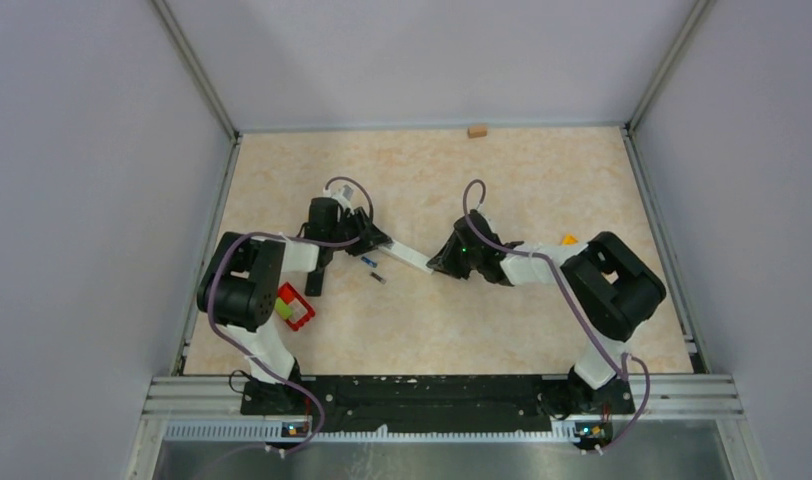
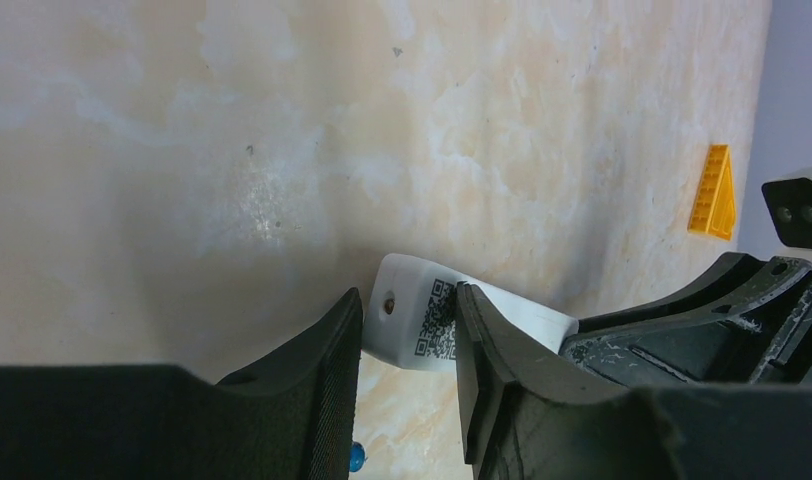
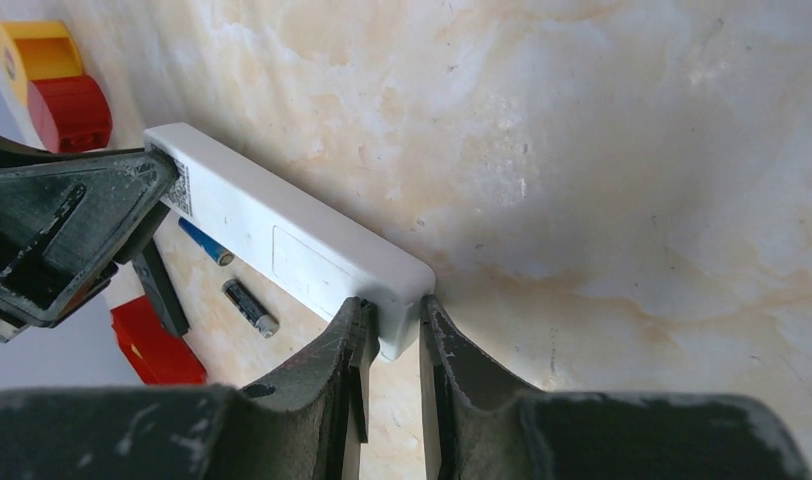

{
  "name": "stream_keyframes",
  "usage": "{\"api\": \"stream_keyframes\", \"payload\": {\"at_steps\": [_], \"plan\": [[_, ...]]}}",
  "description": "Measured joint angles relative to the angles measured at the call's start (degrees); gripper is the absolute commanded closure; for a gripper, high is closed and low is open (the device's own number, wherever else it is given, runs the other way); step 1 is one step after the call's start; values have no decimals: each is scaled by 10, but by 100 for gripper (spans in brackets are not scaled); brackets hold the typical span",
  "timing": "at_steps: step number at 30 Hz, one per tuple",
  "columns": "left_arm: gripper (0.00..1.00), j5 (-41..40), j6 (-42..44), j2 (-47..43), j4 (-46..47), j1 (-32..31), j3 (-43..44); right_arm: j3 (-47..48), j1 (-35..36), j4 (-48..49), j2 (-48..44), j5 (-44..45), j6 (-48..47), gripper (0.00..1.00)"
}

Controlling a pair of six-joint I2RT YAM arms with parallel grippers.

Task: Load the batteries into the remote control

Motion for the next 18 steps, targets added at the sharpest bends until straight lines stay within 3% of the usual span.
{"api": "stream_keyframes", "payload": {"at_steps": [8,12,18], "plan": [[83,-32,-17,4,39,-8,-13,123,5,-183,35,8,-18,90],[73,-45,-22,-5,24,-12,-5,138,14,-209,35,32,-27,85],[53,-80,-10,-10,-131,-22,74,138,31,-210,12,84,-68,68]]}}
